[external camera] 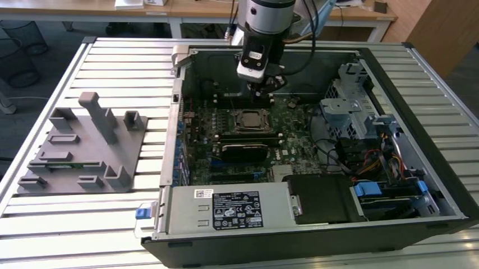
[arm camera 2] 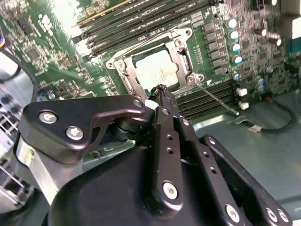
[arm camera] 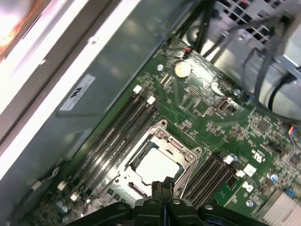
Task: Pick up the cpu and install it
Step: 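Install the first cpu locking lever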
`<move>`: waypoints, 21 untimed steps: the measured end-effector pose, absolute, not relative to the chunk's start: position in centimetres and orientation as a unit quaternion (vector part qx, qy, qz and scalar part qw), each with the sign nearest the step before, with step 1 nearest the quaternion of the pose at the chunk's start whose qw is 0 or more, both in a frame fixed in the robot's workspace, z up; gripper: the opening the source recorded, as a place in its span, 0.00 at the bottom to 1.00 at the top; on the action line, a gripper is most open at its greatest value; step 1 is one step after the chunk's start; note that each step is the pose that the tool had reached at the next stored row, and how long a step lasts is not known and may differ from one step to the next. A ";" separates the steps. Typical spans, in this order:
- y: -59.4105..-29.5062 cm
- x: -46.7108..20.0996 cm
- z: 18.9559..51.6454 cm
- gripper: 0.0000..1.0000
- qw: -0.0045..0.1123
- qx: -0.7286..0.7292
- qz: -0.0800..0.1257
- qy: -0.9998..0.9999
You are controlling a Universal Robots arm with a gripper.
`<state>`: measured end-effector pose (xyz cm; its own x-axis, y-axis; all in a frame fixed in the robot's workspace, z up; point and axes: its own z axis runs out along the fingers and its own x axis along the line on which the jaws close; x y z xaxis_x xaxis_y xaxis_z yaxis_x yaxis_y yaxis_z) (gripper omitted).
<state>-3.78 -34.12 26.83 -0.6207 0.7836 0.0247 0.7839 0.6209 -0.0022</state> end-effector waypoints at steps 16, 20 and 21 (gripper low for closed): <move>-34.1 -3.8 26.7 0.11 0.012 -0.300 -0.003 -0.954; -34.1 -3.8 26.7 0.11 0.012 -0.265 -0.002 -0.964; -34.1 -3.8 26.7 0.11 0.012 -0.257 -0.002 -0.966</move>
